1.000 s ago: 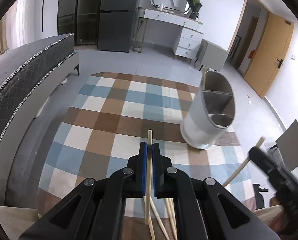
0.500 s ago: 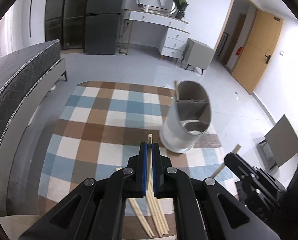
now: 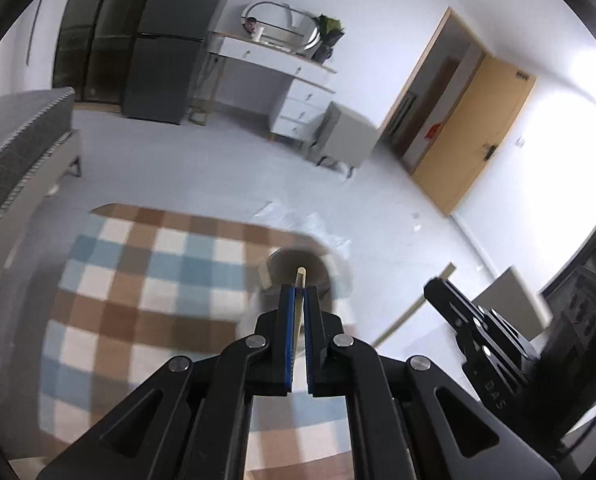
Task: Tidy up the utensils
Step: 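Lift the chopstick with the left tool and carry it over the holder, then lower both held chopsticks into the holder and open both tools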
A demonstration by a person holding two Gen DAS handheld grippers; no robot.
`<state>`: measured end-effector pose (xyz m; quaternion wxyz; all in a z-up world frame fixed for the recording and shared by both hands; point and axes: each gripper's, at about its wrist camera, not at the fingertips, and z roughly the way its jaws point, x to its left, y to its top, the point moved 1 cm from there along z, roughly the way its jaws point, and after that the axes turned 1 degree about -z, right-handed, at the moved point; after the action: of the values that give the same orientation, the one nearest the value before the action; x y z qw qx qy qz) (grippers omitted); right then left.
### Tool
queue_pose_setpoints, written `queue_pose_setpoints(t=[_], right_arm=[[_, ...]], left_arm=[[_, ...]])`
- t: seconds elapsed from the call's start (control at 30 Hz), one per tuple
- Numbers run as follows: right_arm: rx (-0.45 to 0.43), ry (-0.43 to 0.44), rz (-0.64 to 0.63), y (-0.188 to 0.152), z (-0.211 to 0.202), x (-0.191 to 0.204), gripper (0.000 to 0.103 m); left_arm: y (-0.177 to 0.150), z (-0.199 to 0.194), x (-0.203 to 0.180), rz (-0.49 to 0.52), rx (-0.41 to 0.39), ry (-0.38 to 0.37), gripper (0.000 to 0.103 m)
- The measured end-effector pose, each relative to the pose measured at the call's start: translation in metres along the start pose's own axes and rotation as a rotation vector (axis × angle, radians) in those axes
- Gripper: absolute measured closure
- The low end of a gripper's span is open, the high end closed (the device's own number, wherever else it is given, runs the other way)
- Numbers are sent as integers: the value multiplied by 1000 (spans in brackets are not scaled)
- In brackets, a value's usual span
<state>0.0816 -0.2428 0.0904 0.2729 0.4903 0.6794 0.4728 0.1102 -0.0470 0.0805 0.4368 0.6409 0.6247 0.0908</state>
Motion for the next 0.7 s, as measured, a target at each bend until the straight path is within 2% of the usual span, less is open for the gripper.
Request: queue_pose_setpoints(t=[0.1, 0.27, 0.37, 0.5, 0.7], right_arm=[[-38, 6, -76, 31, 3, -3, 100], [-65, 32, -172, 70, 24, -2, 100], [-63, 44, -213, 80, 46, 1, 100], [-33, 63, -263, 79, 78, 9, 100], [56, 105, -323, 52, 121, 19, 100]], left_arm=[[22, 2, -1, -42, -26, -57, 103], [51, 13, 4, -75, -76, -79, 103], [63, 26, 17, -109, -82, -77, 103], [71, 45, 34, -136, -87, -70, 103], [71, 70, 49, -173, -57, -81, 103]])
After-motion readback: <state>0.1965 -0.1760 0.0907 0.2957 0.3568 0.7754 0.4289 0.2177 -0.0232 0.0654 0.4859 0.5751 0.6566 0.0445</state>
